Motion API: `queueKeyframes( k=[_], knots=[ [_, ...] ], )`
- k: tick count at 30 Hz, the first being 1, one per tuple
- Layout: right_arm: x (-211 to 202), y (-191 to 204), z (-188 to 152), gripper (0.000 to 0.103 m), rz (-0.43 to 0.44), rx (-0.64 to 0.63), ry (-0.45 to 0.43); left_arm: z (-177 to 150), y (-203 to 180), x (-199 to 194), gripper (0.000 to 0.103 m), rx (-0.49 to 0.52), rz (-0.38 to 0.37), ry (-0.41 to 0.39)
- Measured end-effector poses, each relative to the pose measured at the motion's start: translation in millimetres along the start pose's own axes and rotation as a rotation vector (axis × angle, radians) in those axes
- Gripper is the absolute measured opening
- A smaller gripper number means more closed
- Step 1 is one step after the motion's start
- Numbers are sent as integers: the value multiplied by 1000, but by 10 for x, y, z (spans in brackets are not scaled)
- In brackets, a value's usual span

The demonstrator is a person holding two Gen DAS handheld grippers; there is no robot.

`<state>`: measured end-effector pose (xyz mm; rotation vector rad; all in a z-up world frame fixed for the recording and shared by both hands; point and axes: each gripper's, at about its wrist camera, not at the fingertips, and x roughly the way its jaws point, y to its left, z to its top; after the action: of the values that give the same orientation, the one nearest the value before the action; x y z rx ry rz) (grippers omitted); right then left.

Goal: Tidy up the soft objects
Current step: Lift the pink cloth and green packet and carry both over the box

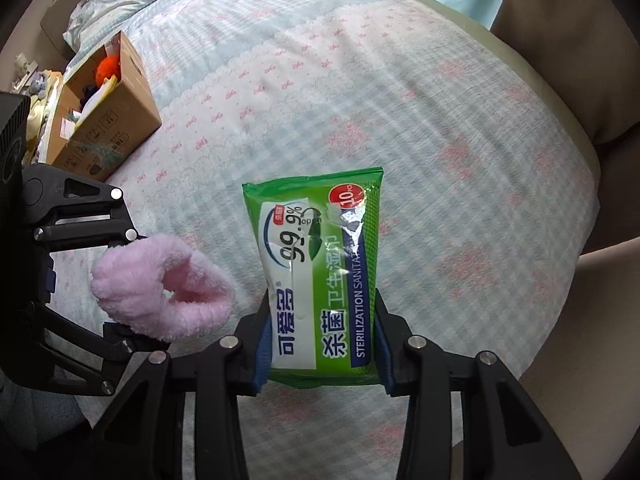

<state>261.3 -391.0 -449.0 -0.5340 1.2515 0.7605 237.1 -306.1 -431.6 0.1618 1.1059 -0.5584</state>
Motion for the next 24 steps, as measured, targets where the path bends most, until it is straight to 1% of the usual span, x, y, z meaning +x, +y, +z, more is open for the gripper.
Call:
queueKeyframes(
  k=[3, 6, 11, 14, 16, 18, 20, 22, 24],
  knots=[
    [-348, 66, 23, 38, -18, 48, -30, 13, 107, -376, 32, -26, -17, -29],
    [-709, 177, 130, 38, -35, 105, -61, 34, 242, -777, 32, -61, -32, -55],
    [-1274, 508, 415, 38, -69, 173, -114, 41, 488, -1522, 32, -118, -1, -109],
    [-1604, 732, 591, 38, -89, 197, -140, -2, 717, -1968, 32, -165, 22, -132],
    [-1806, 902, 725, 38, -94, 197, -159, -61, 872, -2246, 32, -192, 44, -147],
    [-1979, 1075, 861, 38, -96, 191, -181, -199, 949, -2584, 32, -212, 70, -166],
    [-2121, 1244, 1005, 38, -96, 193, -200, -287, 1117, -2834, 32, -237, 85, -181],
    [-2228, 1426, 1140, 38, -87, 194, -218, -387, 1321, -3043, 32, -265, 88, -192],
    [-2286, 1624, 1262, 38, -84, 199, -234, -497, 1515, -3220, 32, -274, 109, -193]
  ],
)
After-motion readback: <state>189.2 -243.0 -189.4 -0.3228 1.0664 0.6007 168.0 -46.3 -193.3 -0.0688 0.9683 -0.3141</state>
